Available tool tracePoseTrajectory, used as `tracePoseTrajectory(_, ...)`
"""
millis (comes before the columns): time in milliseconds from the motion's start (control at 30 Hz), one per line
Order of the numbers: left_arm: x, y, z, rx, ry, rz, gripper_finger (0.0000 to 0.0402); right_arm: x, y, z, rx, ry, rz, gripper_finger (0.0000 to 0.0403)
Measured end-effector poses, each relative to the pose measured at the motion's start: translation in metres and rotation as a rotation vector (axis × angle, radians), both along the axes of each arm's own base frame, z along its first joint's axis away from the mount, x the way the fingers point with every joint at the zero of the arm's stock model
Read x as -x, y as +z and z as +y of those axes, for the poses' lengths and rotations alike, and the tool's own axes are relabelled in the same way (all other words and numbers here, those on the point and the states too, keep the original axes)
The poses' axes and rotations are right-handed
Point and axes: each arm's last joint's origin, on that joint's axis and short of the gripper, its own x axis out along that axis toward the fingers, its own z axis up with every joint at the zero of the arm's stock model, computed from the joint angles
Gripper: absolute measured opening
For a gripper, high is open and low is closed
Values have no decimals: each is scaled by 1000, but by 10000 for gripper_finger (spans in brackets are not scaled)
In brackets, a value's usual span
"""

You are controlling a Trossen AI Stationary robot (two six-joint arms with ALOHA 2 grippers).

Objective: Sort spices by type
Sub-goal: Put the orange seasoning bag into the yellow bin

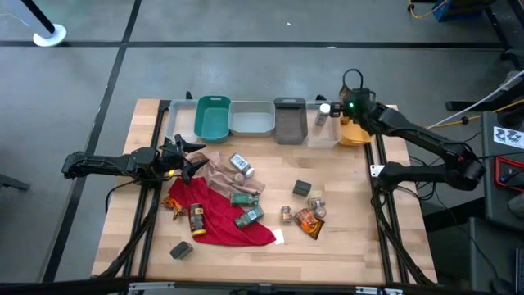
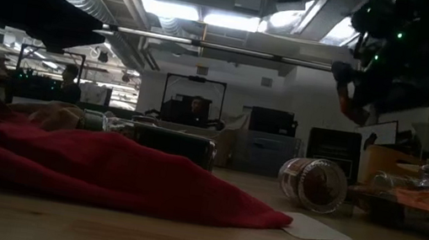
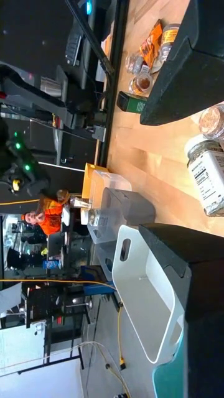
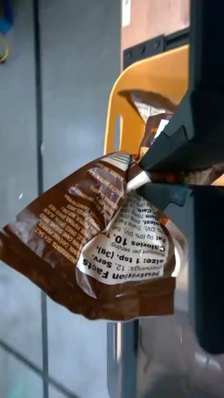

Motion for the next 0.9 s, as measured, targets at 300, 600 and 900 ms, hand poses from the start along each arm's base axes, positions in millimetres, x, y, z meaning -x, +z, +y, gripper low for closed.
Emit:
tracePoseTrajectory(300, 0, 0, 0, 0, 0, 0, 255, -5, -18, -36, -11, -30, 20, 25)
tracePoseTrajectory(600, 0, 0, 0, 0, 0, 0, 255, -2, -43, -58, -90, -71, 75, 25)
tracePoseTrajectory(900, 0, 0, 0, 0, 0, 0, 255, -5, -51, -65, -91, -64, 105, 25)
